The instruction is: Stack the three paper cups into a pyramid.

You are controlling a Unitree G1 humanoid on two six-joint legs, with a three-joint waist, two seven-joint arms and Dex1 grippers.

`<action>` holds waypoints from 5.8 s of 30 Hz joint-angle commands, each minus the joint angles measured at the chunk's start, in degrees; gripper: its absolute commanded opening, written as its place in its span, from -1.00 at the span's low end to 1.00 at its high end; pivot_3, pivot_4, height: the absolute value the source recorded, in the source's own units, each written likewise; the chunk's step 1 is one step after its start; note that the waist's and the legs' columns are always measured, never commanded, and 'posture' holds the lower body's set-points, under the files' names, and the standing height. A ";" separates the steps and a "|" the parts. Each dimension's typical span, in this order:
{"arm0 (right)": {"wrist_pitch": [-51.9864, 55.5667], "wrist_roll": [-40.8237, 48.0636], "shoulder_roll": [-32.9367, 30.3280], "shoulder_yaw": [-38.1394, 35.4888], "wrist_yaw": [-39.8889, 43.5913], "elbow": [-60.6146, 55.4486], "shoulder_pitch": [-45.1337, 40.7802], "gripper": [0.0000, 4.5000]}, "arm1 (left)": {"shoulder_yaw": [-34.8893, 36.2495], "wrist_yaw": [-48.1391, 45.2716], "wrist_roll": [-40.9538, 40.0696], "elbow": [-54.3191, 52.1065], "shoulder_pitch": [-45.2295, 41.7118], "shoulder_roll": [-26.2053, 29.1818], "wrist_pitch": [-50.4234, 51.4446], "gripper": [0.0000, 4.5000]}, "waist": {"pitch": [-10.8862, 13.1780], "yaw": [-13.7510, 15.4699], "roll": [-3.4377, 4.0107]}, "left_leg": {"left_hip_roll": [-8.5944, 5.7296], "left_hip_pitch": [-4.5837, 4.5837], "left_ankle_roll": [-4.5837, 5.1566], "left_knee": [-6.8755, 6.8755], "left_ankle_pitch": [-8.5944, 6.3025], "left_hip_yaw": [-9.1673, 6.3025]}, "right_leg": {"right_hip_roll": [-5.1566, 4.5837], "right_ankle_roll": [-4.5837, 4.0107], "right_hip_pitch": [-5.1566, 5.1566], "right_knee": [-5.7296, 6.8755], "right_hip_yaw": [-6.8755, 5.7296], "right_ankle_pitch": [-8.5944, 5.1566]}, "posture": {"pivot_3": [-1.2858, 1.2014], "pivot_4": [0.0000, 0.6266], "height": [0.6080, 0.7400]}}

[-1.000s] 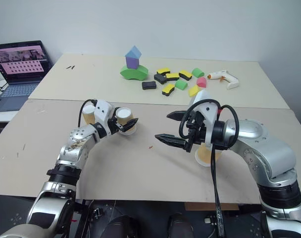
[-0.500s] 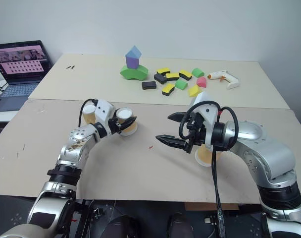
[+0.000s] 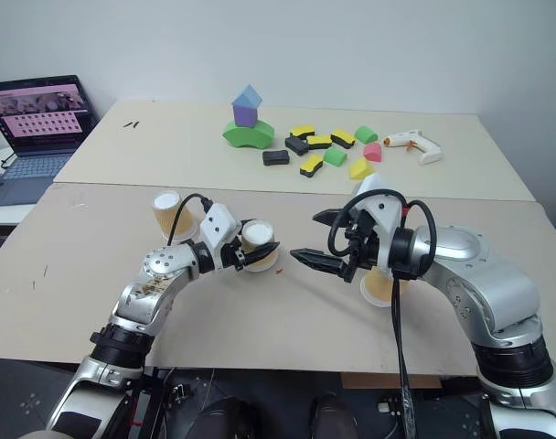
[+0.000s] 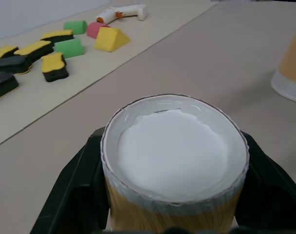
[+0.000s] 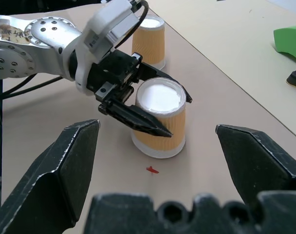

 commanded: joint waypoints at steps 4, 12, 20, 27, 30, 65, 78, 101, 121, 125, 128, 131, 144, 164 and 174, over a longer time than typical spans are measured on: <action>-1.63 -0.93 -0.15 -1.89 -1.34 -2.17 1.22 1.00 | -2.78 -6.05 -3.22 -1.77 -0.13 -0.74 2.62 0.15 | 0.00 0.10 0.00 | 0.00 0.00 0.00 0.01 0.00 -0.02 | 0.00 0.00 0.02 -0.01 -0.02 0.00 | 0.03 -0.52 0.44; -1.09 -0.89 -0.60 -2.98 -2.78 -4.02 3.05 1.00 | -2.78 -11.17 -5.77 -1.32 -1.25 -0.27 4.89 0.15 | 0.00 0.04 0.00 | 0.01 0.10 0.00 0.02 0.00 -0.06 | -0.01 0.01 0.15 -0.03 -0.03 -0.01 | 0.03 -0.52 0.44; -0.99 -0.73 -0.57 -3.32 -3.38 -4.31 3.51 1.00 | -2.52 -12.40 -6.10 -1.69 -1.27 0.38 4.77 0.98 | 0.00 0.02 0.00 | 0.01 0.28 0.00 0.00 -0.01 -0.11 | -0.01 0.00 0.36 -0.07 -0.05 -0.01 | 0.03 -0.52 0.44; -1.17 -0.74 -0.49 -2.86 -3.02 -3.75 3.20 1.00 | 0.49 -11.17 -8.20 -5.43 -2.80 1.59 7.15 0.98 | 0.00 0.03 0.00 | 0.01 0.30 0.01 -0.04 -0.01 -0.15 | -0.02 0.00 0.41 -0.14 -0.09 -0.01 | 0.03 -0.52 0.44; -1.40 -0.75 -0.42 -2.59 -2.54 -3.31 2.94 1.00 | 2.41 -10.96 -9.72 -9.20 -3.27 3.63 10.08 0.98 | 0.00 0.02 0.00 | 0.01 0.30 0.01 -0.04 -0.01 -0.17 | -0.02 0.00 0.41 -0.15 -0.10 -0.01 | 0.03 -0.52 0.44; -4.30 -3.63 1.18 0.59 3.15 3.91 -0.43 1.00 | 18.15 43.72 9.16 -7.55 7.90 -8.85 4.91 0.98 | 0.01 1.16 0.02 | -0.02 0.39 0.03 -0.40 -0.02 -0.28 | -0.03 0.03 0.68 -0.68 -0.33 0.05 | 0.03 -0.52 0.44; -4.11 -3.73 1.53 0.11 2.56 3.44 0.35 1.00 | 20.14 39.63 6.49 3.68 -2.77 -5.41 1.18 0.98 | 0.01 1.07 0.02 | -0.03 0.35 0.03 -0.40 -0.02 -0.30 | -0.01 0.04 0.68 -0.72 -0.43 0.04 | 0.03 -0.52 0.44; -4.26 -4.02 2.16 0.11 1.13 2.90 1.71 1.00 | 20.71 37.09 3.07 6.81 -5.69 -5.02 2.57 0.07 | 0.01 0.77 0.02 | -0.05 0.33 0.03 -0.40 -0.02 -0.30 | -0.01 0.06 0.68 -0.72 -0.44 0.04 | 0.03 -0.52 0.44; -4.22 -5.78 2.36 0.59 0.00 3.69 2.58 1.00 | 8.64 -21.67 -15.64 -7.81 5.41 23.46 8.71 0.07 | 0.08 -0.11 0.15 | 0.00 0.36 0.00 -0.42 -0.04 -0.21 | 0.05 0.07 0.54 -0.62 -0.31 -0.01 | 0.03 -0.52 0.44; -3.97 -6.26 2.21 -0.08 -0.53 3.66 2.87 1.00 | 4.55 -24.37 -13.36 -5.35 3.43 22.16 6.95 0.07 | 0.07 0.44 0.19 | -0.05 0.36 0.00 -0.40 -0.04 -0.23 | -0.01 0.08 0.60 -0.65 -0.33 -0.01 | 0.03 -0.52 0.44; -3.72 -6.07 1.99 -0.61 -0.65 3.29 3.13 1.00 | 2.19 -25.24 -12.86 -4.89 2.61 20.11 6.22 0.07 | 0.07 0.48 0.20 | -0.06 0.38 0.01 -0.40 -0.04 -0.22 | -0.01 0.08 0.61 -0.65 -0.31 -0.01 | 0.03 -0.52 0.44; -3.44 -5.96 1.69 -1.00 -0.93 2.85 3.49 1.00 | 1.23 -25.03 -12.24 -4.03 1.73 17.98 5.74 0.07 | 0.06 0.74 0.21 | -0.07 0.38 0.01 -0.40 -0.03 -0.23 | 0.00 0.08 0.64 -0.65 -0.33 -0.01 | 0.03 -0.52 0.44; -2.42 -5.03 0.57 -3.34 -2.10 0.78 5.18 1.00 | -0.78 -26.01 -11.04 -2.70 -0.52 15.13 5.09 0.28 | 0.05 1.15 0.23 | -0.06 0.42 0.02 -0.35 -0.03 -0.27 | 0.00 0.08 0.69 -0.64 -0.33 0.00 | 0.03 -0.52 0.44; -3.75 -5.91 0.68 -3.12 -0.58 3.07 5.01 1.00 | 6.32 -30.00 -17.71 -13.20 -4.70 25.96 13.99 1.00 | 0.06 -0.01 0.22 | -0.03 0.32 0.02 -0.36 -0.03 -0.26 | 0.02 0.09 0.58 -0.65 -0.31 -0.01 | 0.03 -0.52 0.44; -4.74 -6.16 0.80 -3.06 0.00 3.80 4.74 1.00 | 6.34 -31.76 -17.87 -15.87 0.23 31.17 15.38 1.00 | 0.07 -0.12 0.23 | -0.04 0.33 0.02 -0.38 -0.03 -0.24 | 0.05 0.12 0.55 -0.64 -0.28 -0.03 | 0.03 -0.52 0.44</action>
